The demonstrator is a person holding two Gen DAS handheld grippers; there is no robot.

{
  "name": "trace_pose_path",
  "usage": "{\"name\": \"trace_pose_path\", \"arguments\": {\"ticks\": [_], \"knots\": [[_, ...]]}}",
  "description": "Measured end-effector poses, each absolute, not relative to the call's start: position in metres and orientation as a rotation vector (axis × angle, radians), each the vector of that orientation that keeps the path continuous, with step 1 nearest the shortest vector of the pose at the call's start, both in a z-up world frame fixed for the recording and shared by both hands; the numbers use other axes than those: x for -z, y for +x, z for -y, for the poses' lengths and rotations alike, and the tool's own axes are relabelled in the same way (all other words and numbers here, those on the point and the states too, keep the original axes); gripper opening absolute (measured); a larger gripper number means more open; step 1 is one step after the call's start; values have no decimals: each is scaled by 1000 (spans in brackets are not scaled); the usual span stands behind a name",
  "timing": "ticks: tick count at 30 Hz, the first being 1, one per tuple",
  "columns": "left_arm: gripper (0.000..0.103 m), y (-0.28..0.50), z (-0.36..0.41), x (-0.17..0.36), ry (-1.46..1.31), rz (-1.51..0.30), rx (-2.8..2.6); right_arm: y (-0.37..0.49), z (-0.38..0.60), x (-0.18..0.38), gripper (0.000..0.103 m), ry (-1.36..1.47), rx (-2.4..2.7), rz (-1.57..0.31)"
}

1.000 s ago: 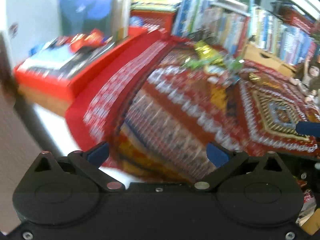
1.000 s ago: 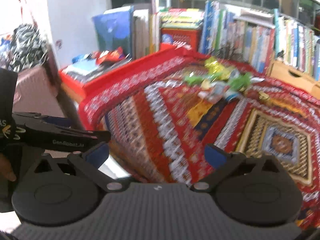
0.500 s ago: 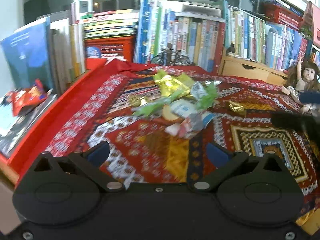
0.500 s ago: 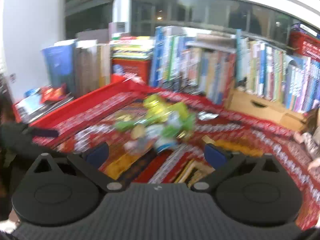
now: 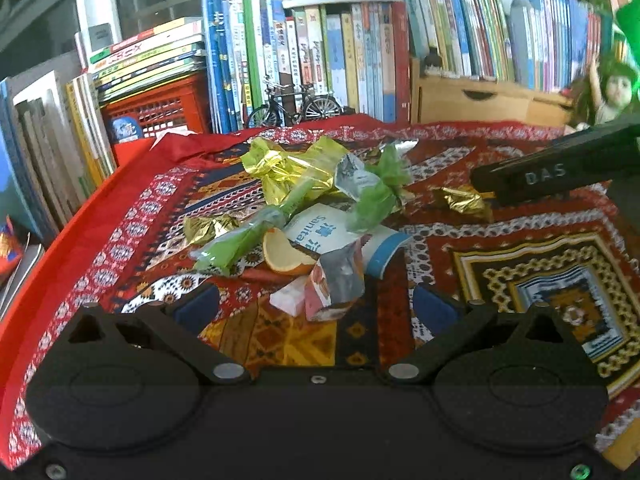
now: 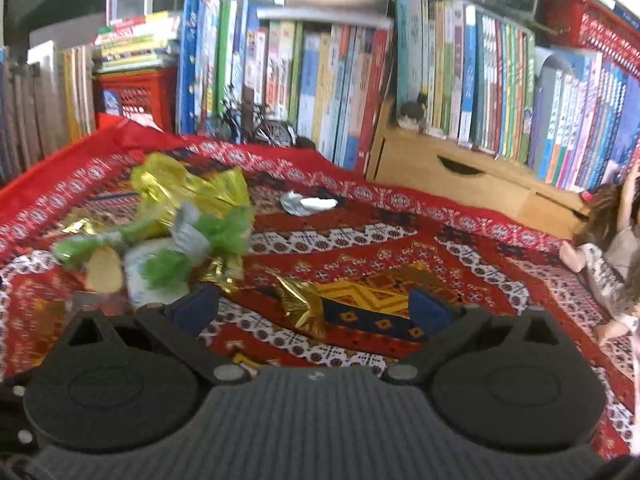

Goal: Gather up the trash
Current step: 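Grasp the crumpled silver wrapper with the left gripper while the right gripper grasps gold foil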

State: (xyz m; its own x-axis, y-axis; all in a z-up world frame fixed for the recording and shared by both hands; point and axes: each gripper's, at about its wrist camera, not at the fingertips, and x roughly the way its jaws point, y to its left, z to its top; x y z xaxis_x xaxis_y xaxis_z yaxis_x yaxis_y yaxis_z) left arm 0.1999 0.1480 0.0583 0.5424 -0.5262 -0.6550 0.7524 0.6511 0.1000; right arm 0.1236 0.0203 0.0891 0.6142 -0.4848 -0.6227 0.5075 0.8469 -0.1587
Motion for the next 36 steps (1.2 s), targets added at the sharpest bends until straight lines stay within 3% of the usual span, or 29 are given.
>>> {"name": "trace_pose_path", "arguments": {"ticks": [7, 10, 15, 20, 24, 30, 36], "knots": [[99, 210, -122, -40, 422, -611, 813, 138, 3, -59, 95, 88, 552, -707], [92, 219, -115, -34, 398, -641, 815, 144, 9, -50, 94, 101, 521, -715], [65, 232, -105, -22, 416, -681, 791, 153, 13, -39, 86, 85, 494, -728], [58, 229, -108, -21, 432, -644, 773, 154, 17, -35, 74, 109, 487, -727], [46, 221, -111, -24, 472, -610, 805, 156, 19, -32, 65, 115, 487, -743], [38, 212, -108, -26, 505, -605, 823, 157, 20, -28, 63, 121, 506, -759], [28, 216, -107, -29, 474, -617, 793, 161, 21, -25, 35, 92, 477, -757]]}}
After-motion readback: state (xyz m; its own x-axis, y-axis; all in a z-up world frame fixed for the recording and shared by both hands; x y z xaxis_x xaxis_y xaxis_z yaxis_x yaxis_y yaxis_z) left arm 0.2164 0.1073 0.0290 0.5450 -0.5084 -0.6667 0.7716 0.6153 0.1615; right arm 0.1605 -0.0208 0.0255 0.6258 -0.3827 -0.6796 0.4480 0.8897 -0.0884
